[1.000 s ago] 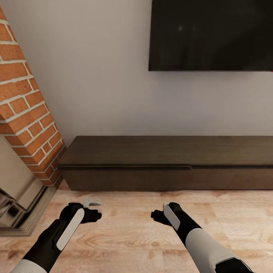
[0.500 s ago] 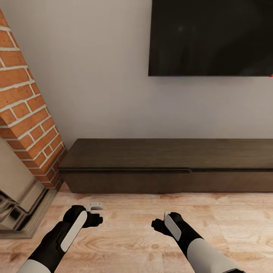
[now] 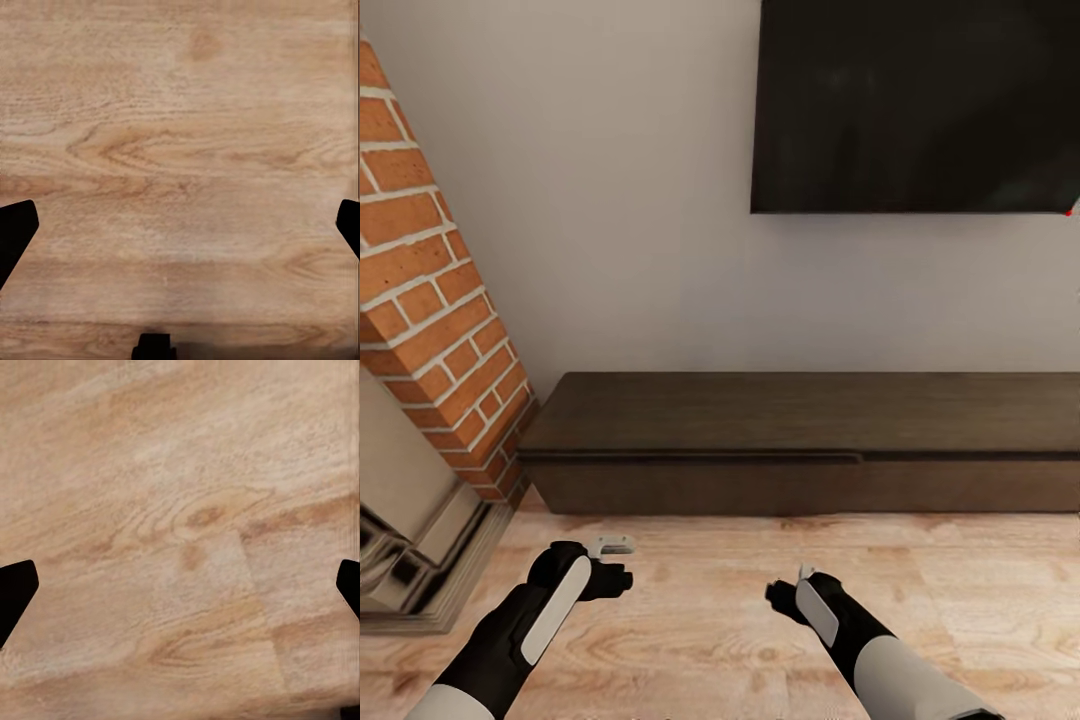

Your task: Place each of the two pumpkins and all three candles from the living room inside a cabinet in the living room (use any cabinet), then make sure every cabinet is closed, and position the cauldron so it is next to a table in the living room.

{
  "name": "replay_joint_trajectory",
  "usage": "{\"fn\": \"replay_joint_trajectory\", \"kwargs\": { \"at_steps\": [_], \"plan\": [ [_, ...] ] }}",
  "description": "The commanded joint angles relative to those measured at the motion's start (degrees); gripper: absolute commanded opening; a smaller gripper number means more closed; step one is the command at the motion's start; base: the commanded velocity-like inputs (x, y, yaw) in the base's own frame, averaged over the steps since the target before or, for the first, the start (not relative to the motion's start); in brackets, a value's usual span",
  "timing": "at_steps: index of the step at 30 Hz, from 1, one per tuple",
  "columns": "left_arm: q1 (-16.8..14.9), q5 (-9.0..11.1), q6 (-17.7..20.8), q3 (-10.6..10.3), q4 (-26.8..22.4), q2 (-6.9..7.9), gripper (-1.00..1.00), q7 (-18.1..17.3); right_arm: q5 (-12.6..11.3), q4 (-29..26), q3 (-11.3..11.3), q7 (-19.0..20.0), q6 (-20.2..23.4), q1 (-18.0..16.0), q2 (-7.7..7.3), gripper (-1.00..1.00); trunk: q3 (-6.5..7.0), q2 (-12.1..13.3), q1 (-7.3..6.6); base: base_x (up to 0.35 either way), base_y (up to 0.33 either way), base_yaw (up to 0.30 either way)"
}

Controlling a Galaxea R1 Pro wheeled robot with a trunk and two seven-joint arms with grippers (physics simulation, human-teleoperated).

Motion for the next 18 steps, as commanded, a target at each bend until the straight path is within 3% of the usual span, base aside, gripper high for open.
{"fn": "replay_joint_trajectory", "kwargs": {
  "at_steps": [1, 7, 18],
  "plan": [
    [0.0, 0.6, 0.1, -0.2, -0.1, -0.04, 1.00, 0.6, -0.5, 0.4, 0.5, -0.5, -0.3, 0.0, -0.04, 1.00, 0.14, 0.4, -0.24, -0.142, 0.000, 0.000],
    [0.0, 0.5, 0.1, -0.2, -0.1, -0.42, 1.00, 0.6, -0.3, 1.3, 0.8, -0.5, -3.1, 0.0, -0.04, 1.00, 1.21, 2.8, -1.56, -0.183, 0.000, 0.000],
    [0.0, 0.5, 0.1, -0.3, -0.1, -0.49, 1.00, 0.6, -1.1, 3.0, 0.6, -0.5, -7.4, 0.0, -0.03, 1.00, 3.19, 7.2, -3.97, -0.015, 0.000, 0.000]
  ]
}}
